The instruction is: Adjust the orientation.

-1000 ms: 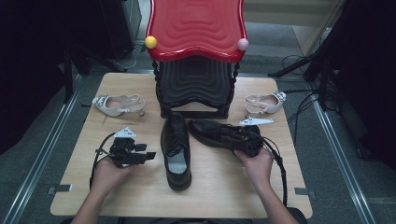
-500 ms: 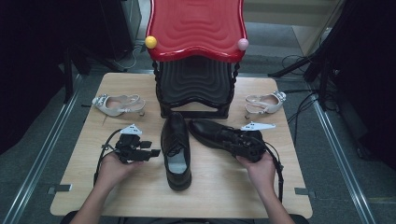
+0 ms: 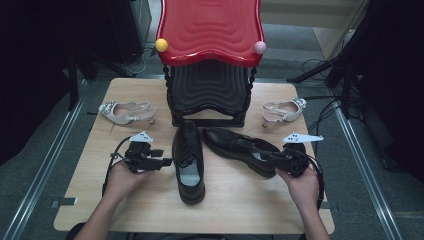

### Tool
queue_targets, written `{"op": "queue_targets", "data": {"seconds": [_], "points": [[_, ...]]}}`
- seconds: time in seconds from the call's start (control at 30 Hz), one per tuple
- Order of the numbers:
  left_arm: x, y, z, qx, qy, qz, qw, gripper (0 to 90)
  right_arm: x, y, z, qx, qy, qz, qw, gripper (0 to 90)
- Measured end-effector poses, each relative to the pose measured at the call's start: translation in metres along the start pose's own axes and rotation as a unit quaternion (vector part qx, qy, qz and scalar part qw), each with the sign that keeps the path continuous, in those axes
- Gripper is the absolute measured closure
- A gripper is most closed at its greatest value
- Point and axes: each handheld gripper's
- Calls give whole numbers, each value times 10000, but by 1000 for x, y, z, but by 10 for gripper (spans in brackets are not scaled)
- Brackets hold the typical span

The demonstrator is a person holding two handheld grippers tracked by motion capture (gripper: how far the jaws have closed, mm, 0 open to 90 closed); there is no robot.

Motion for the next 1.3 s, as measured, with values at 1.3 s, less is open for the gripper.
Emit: {"op": "queue_targets", "data": {"seconds": [1.3], "points": [[-2,-1,-1,9,34,-131,9999,410,57,-23,50,-887,-637,1150,9873,900]]}}
Point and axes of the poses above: each handheld gripper's, and its own axes: x roughly forward along the jaws, y roughly out of its underside, z roughly to its left, and after that the axes turned 10 degrees about x, right-handed
